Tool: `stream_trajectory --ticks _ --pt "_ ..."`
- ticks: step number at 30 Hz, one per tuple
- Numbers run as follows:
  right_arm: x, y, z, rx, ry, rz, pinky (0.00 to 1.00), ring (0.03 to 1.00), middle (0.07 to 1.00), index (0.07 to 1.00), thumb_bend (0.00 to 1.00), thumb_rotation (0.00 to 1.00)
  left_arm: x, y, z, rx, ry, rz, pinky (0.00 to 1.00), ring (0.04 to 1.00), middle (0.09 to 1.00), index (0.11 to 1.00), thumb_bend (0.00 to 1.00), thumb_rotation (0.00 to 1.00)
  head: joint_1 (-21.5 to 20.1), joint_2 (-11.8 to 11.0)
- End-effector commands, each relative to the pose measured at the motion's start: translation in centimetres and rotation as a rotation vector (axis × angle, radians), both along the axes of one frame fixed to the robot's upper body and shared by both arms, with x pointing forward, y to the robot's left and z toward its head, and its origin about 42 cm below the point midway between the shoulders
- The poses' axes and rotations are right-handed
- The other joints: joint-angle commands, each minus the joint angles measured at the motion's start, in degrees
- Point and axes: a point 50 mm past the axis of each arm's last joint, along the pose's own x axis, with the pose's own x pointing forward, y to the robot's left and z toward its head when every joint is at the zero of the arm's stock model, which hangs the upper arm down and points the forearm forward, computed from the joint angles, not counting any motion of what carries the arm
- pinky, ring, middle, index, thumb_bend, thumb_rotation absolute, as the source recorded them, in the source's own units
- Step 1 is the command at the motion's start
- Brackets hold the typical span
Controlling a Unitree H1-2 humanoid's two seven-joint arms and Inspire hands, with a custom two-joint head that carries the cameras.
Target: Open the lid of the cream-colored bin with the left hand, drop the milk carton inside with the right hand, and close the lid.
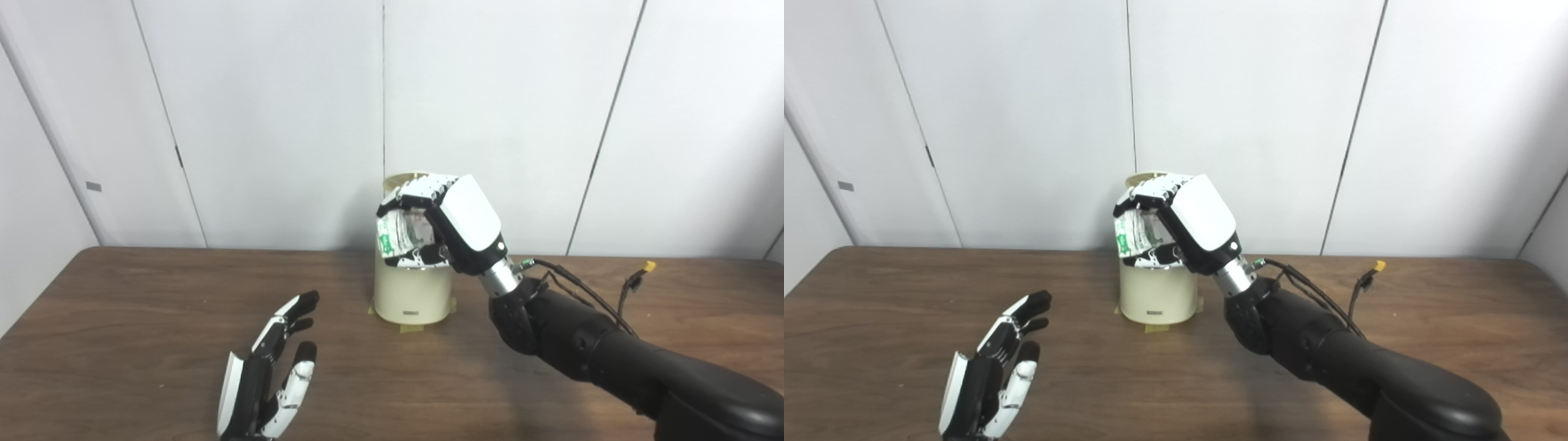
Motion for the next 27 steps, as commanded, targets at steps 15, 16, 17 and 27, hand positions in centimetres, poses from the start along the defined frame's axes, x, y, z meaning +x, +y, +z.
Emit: stream_trajectory --ticks 15,16,17,27 --pt "0.8 -0.9 2.5 0.057 -0.048 -0.007 0.62 0.682 0.497 0.480 0.52 0.00 -2.4 -1.2 -2.2 -0.019 0.060 0.010 0.78 0.843 0.847 0.836 0.32 0.70 -0.25 0.16" --pt "0.8 -0.9 2.5 0.060 -0.049 -0.008 0.62 0.689 0.497 0.480 0.52 0.00 -2.4 -1.2 -2.2 -0.017 0.060 0.011 0.78 0.843 0.847 0.835 0.32 0.70 -0.25 0.16" --pt "0.8 -1.0 2.5 0.061 -0.050 -0.009 0.63 0.703 0.497 0.480 0.52 0.00 -2.4 -1.2 -2.2 -0.015 0.060 0.011 0.78 0.843 0.847 0.836 0.32 0.71 -0.25 0.16" --pt "1.0 -1.2 2.8 0.083 -0.037 -0.024 0.74 0.787 0.744 0.484 0.51 0.14 -2.3 -1.1 -2.4 -0.015 0.067 0.006 0.78 0.843 0.846 0.838 0.32 0.71 -0.58 0.04"
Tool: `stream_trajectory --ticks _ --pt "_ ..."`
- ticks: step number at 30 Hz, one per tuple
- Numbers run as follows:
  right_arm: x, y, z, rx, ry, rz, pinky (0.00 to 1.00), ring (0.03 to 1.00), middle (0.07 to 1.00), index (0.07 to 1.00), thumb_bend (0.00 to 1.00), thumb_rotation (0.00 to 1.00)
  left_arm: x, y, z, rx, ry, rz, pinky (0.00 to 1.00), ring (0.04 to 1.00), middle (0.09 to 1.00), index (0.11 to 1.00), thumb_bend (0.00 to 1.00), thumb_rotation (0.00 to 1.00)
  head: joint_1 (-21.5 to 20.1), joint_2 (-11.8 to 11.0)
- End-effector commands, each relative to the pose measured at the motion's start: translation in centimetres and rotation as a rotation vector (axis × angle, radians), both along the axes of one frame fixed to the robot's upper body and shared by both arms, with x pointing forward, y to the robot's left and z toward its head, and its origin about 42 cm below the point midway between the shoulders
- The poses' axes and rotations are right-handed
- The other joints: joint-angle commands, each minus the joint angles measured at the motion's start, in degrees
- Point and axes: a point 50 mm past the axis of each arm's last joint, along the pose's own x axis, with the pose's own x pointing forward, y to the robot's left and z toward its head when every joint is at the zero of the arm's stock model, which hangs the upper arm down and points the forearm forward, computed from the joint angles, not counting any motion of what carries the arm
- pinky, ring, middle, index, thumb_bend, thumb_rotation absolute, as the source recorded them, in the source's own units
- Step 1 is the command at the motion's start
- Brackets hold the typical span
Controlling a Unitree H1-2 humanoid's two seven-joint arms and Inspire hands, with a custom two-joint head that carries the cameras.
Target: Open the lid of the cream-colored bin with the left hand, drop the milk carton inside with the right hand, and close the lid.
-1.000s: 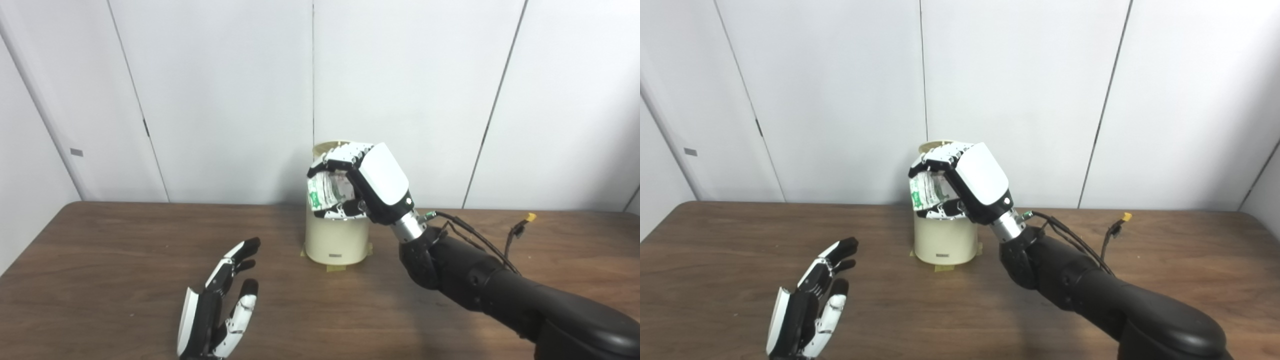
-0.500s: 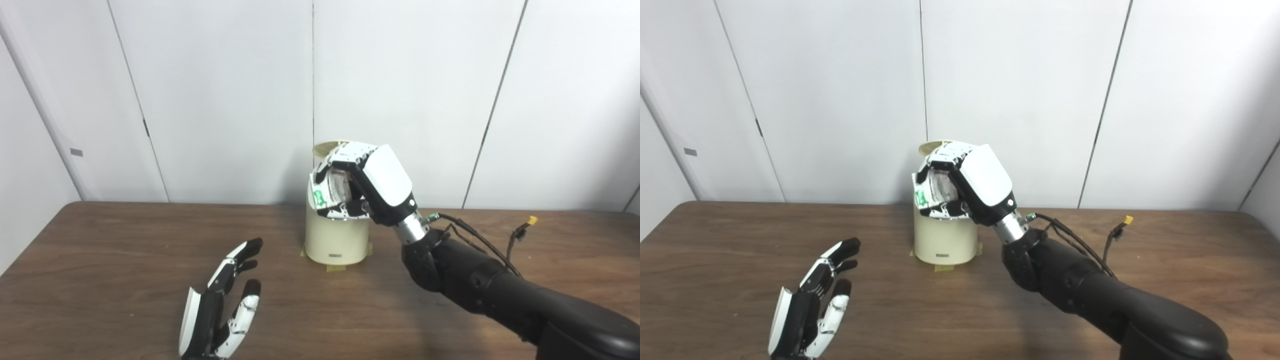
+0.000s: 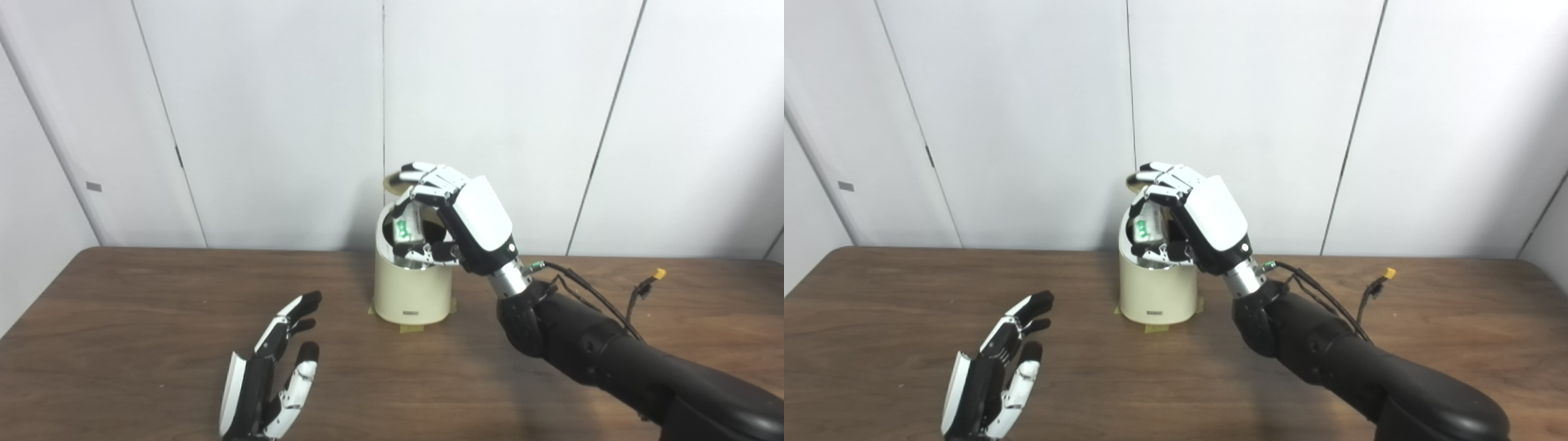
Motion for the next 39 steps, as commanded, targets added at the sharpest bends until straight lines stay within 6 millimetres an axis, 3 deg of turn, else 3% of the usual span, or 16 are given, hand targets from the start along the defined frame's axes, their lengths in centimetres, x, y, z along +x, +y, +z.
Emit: stream_trajectory --ticks 1,14,15,16,19,24,25,26,27,28,32,35,37,38,39 --pt "0.9 0.0 3.0 0.050 -0.052 0.011 0.74 0.789 0.745 0.484 0.51 0.14 -2.3 -0.9 -2.4 -0.026 0.068 0.005 0.78 0.843 0.847 0.839 0.32 0.71 -0.03 -0.03" --pt "1.1 -0.3 3.0 0.069 -0.058 -0.012 0.69 0.821 0.812 0.497 0.52 0.15 -2.2 -0.8 -2.5 -0.017 0.068 0.003 0.77 0.843 0.848 0.840 0.32 0.72 -0.19 -0.08" --pt "1.1 -0.4 2.9 0.071 -0.057 -0.013 0.68 0.818 0.819 0.620 0.67 0.20 -2.2 -0.8 -2.5 -0.018 0.070 0.002 0.77 0.844 0.849 0.840 0.33 0.72 -0.19 -0.08" --pt "1.1 -0.4 2.9 0.073 -0.054 -0.014 0.68 0.817 0.822 0.670 0.71 0.22 -2.2 -0.8 -2.5 -0.018 0.071 0.001 0.78 0.846 0.850 0.841 0.33 0.72 -0.43 0.05" --pt "1.0 -0.5 2.8 0.095 -0.051 -0.022 0.69 0.810 0.826 0.746 0.73 0.30 -2.0 -0.8 -2.6 -0.022 0.072 0.001 0.78 0.846 0.848 0.840 0.32 0.70 -1.12 -0.30" --pt "0.3 -1.0 2.8 0.242 -0.057 -0.046 0.55 0.636 0.663 0.648 0.67 0.40 -1.4 -0.6 -2.7 -0.024 0.074 -0.001 0.77 0.840 0.850 0.840 0.33 0.72 -1.89 -0.72" --pt "-0.2 -1.0 2.9 0.290 -0.056 -0.040 0.47 0.535 0.573 0.553 0.57 0.26 -1.3 -0.6 -2.7 -0.027 0.073 -0.003 0.77 0.841 0.850 0.839 0.33 0.72 -2.06 -0.87" --pt "-0.9 -1.1 3.0 0.345 -0.047 -0.025 0.43 0.471 0.520 0.513 0.53 0.20 -1.2 -0.5 -2.8 -0.030 0.074 -0.004 0.77 0.841 0.850 0.838 0.33 0.71 -2.06 -0.87" --pt "-1.6 -1.2 3.0 0.394 -0.029 -0.008 0.40 0.436 0.495 0.499 0.52 0.18 -1.1 -0.5 -2.8 -0.031 0.075 -0.006 0.78 0.840 0.850 0.839 0.33 0.71 -2.23 -0.90" --pt "-2.3 -1.4 3.0 0.429 -0.013 0.009 0.37 0.410 0.487 0.491 0.52 0.08 -1.0 -0.5 -2.9 -0.030 0.075 -0.004 0.78 0.840 0.850 0.839 0.34 0.72 -2.41 -0.96" --pt "-4.5 -2.9 2.3 0.493 0.055 0.041 0.36 0.398 0.485 0.480 0.52 0.01 -0.7 -0.5 -2.9 -0.028 0.076 -0.001 0.78 0.839 0.851 0.841 0.34 0.74 -2.85 -0.89" --pt "-5.7 -4.3 1.4 0.491 0.148 0.055 0.46 0.521 0.497 0.484 0.51 0.01 -0.5 -0.5 -2.9 -0.024 0.075 0.000 0.78 0.838 0.850 0.843 0.34 0.75 -3.01 -1.05" --pt "-6.8 -5.2 0.4 0.439 0.226 0.060 0.57 0.657 0.672 0.495 0.49 0.14 -0.5 -0.5 -2.9 -0.017 0.072 -0.003 0.78 0.841 0.852 0.845 0.34 0.76 -2.94 -0.95" --pt "-7.5 -5.7 -0.2 0.407 0.268 0.057 0.65 0.736 0.753 0.657 0.51 0.40 -0.5 -0.5 -2.9 -0.018 0.072 -0.004 0.78 0.843 0.854 0.846 0.34 0.77 -2.94 -0.95" --pt "-8.1 -6.2 -0.7 0.384 0.307 0.055 0.72 0.806 0.822 0.770 0.54 0.56 -0.5 -0.5 -2.9 -0.021 0.071 -0.004 0.78 0.845 0.855 0.846 0.34 0.78 -3.21 -0.80"
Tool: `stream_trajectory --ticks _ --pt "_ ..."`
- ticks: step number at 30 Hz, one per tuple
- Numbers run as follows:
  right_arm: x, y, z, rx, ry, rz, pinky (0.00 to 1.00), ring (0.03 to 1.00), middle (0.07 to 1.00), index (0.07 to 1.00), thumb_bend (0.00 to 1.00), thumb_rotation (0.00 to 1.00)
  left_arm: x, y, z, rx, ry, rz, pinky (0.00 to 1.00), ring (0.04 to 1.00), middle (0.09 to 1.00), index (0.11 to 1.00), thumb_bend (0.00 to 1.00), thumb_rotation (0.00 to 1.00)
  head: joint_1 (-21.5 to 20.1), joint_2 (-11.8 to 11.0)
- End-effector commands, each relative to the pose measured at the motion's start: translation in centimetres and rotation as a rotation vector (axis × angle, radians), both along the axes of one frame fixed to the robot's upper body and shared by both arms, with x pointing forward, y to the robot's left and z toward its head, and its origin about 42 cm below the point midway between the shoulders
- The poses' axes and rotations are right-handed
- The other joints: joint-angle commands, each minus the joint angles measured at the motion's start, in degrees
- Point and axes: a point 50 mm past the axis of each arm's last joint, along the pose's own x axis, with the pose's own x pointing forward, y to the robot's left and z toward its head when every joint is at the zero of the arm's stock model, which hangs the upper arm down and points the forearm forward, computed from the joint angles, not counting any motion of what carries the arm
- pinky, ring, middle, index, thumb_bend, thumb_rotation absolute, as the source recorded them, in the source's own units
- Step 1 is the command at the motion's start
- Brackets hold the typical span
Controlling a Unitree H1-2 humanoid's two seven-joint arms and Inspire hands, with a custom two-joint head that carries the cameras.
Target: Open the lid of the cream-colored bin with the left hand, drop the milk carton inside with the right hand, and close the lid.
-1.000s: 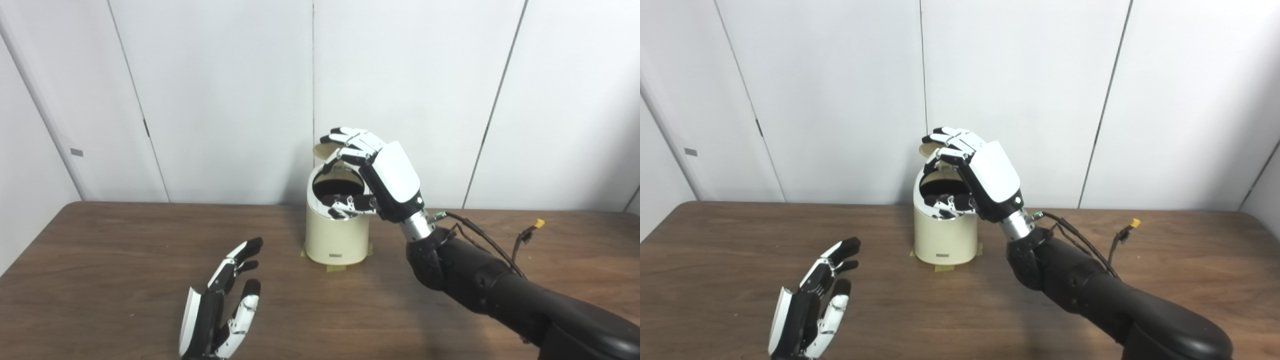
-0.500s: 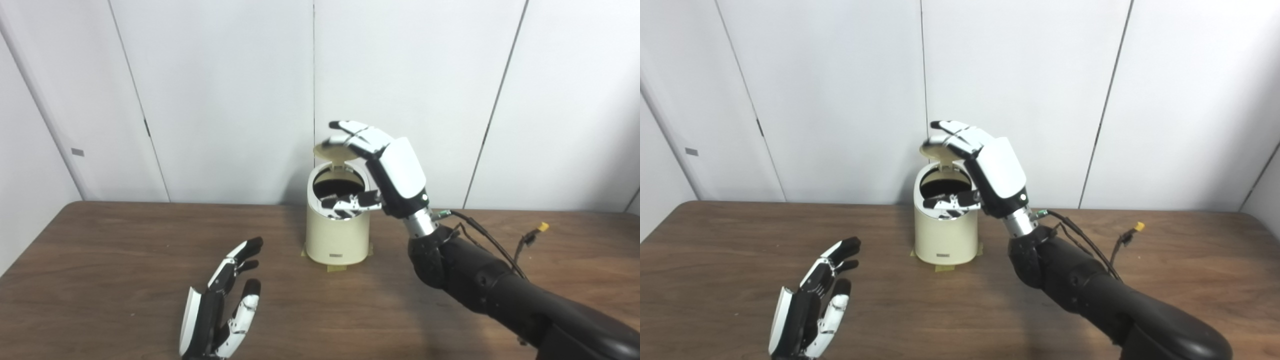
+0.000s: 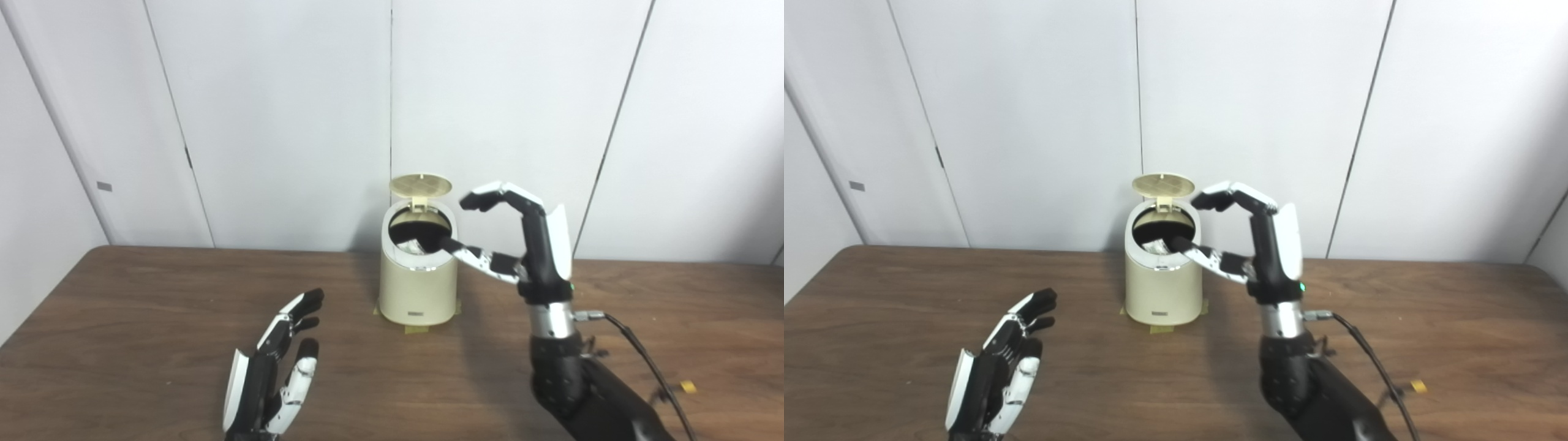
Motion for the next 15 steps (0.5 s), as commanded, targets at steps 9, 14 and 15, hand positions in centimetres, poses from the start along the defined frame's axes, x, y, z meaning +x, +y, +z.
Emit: stream_trajectory --ticks 9,14,15 --pt "-3.8 -3.4 -2.3 0.027 0.160 0.074 0.87 0.946 0.955 0.947 0.63 0.78 -1.2 -0.4 -2.8 -0.014 0.076 0.014 0.79 0.845 0.854 0.841 0.34 0.79 0.02 0.16" --pt "-4.9 -4.7 -4.1 0.087 0.213 0.049 0.81 0.876 0.907 0.908 0.54 0.75 -1.1 -0.3 -2.7 -0.014 0.073 0.016 0.79 0.850 0.857 0.844 0.35 0.80 -0.25 0.26" --pt "-5.3 -5.0 -4.4 0.097 0.226 0.044 0.80 0.870 0.901 0.904 0.52 0.75 -1.1 -0.3 -2.7 -0.015 0.073 0.018 0.79 0.849 0.856 0.843 0.35 0.80 -0.64 0.20"
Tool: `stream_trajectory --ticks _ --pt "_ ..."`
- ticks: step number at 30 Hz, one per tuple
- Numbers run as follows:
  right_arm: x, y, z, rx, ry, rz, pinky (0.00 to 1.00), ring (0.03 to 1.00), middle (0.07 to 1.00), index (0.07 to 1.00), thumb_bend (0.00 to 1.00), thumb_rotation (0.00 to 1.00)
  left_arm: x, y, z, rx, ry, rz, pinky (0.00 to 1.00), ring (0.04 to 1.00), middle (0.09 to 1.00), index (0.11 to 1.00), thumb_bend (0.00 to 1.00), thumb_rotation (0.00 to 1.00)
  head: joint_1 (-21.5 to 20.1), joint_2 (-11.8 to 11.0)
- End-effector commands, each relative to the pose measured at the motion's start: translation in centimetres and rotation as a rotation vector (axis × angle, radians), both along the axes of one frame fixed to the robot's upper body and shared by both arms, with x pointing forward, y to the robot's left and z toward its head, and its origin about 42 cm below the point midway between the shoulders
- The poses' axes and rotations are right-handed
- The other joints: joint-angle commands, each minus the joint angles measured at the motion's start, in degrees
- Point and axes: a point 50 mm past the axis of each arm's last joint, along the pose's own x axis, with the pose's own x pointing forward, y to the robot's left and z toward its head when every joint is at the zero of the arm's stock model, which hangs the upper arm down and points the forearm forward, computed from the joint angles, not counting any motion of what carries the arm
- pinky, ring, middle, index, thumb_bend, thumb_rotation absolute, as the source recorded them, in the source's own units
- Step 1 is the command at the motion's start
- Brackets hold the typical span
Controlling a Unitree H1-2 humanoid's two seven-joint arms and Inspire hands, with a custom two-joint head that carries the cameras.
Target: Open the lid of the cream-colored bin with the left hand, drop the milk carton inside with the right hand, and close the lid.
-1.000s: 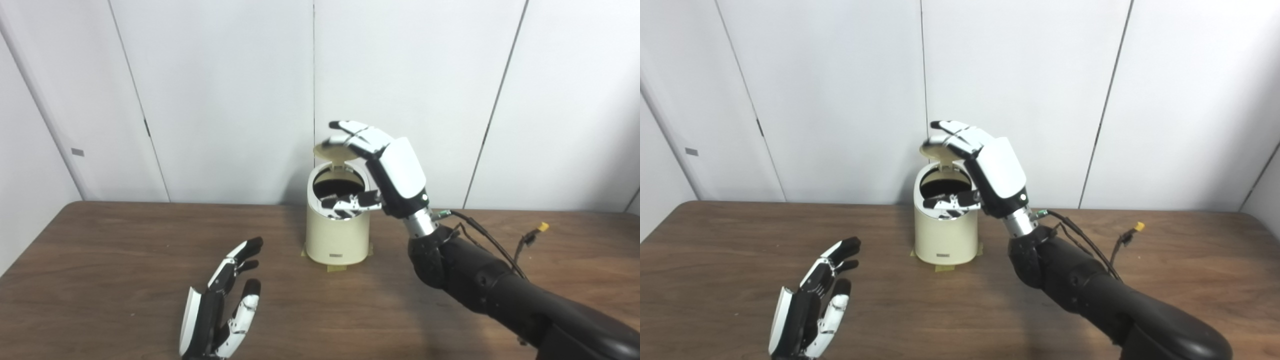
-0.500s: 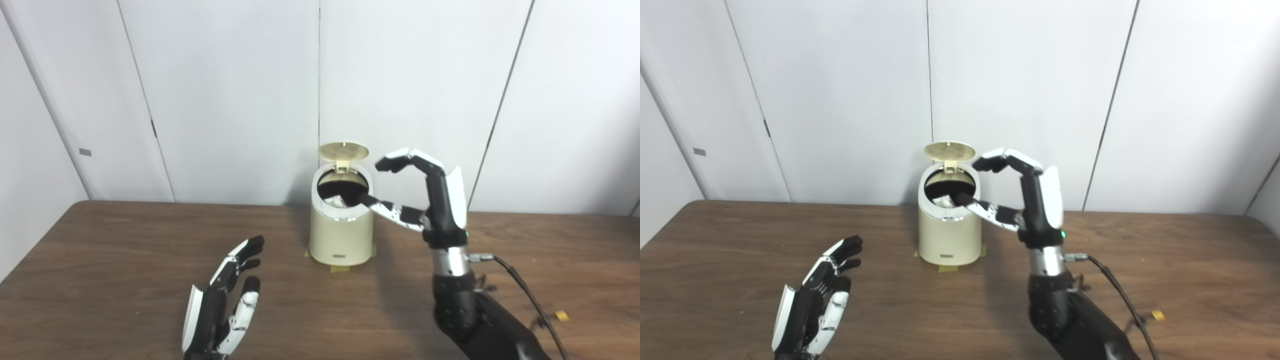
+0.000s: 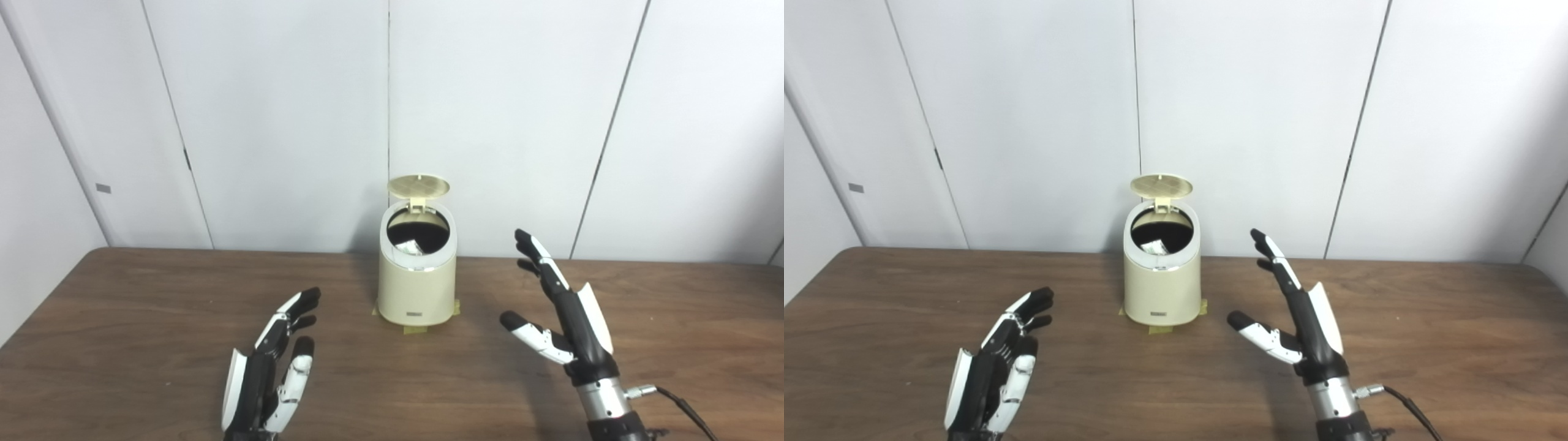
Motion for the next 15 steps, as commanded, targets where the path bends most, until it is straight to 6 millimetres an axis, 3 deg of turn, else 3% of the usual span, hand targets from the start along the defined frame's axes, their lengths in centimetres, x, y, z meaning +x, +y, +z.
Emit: stream_trajectory --ticks 1,4,7,11,15 --pt "-0.2 -0.4 1.2 0.037 -0.057 0.009 0.80 0.866 0.894 0.897 0.51 0.75 -1.3 -0.4 -2.5 -0.005 0.072 0.004 0.79 0.848 0.855 0.841 0.35 0.80 -0.22 0.00" --pt "-1.1 -0.7 0.4 0.062 -0.028 -0.004 0.80 0.855 0.873 0.881 0.45 0.75 -1.3 -0.3 -2.5 -0.002 0.073 0.009 0.79 0.854 0.857 0.842 0.34 0.79 -0.01 0.11" --pt "-2.1 -1.1 -0.4 0.093 -0.002 -0.012 0.79 0.845 0.861 0.870 0.33 0.67 -1.3 -0.3 -2.4 0.003 0.071 0.009 0.80 0.858 0.855 0.842 0.30 0.79 -0.06 0.10" --pt "-3.1 -1.6 -1.1 0.087 0.017 -0.023 0.78 0.836 0.851 0.853 0.28 0.63 -1.1 -0.1 -2.5 0.014 0.069 0.013 0.81 0.859 0.854 0.843 0.30 0.79 -0.36 0.03" --pt "-3.9 -1.6 -1.6 0.088 0.041 -0.028 0.75 0.809 0.820 0.819 0.30 0.60 -1.1 0.2 -2.4 0.018 0.069 0.017 0.80 0.862 0.857 0.844 0.30 0.80 -0.62 0.15"
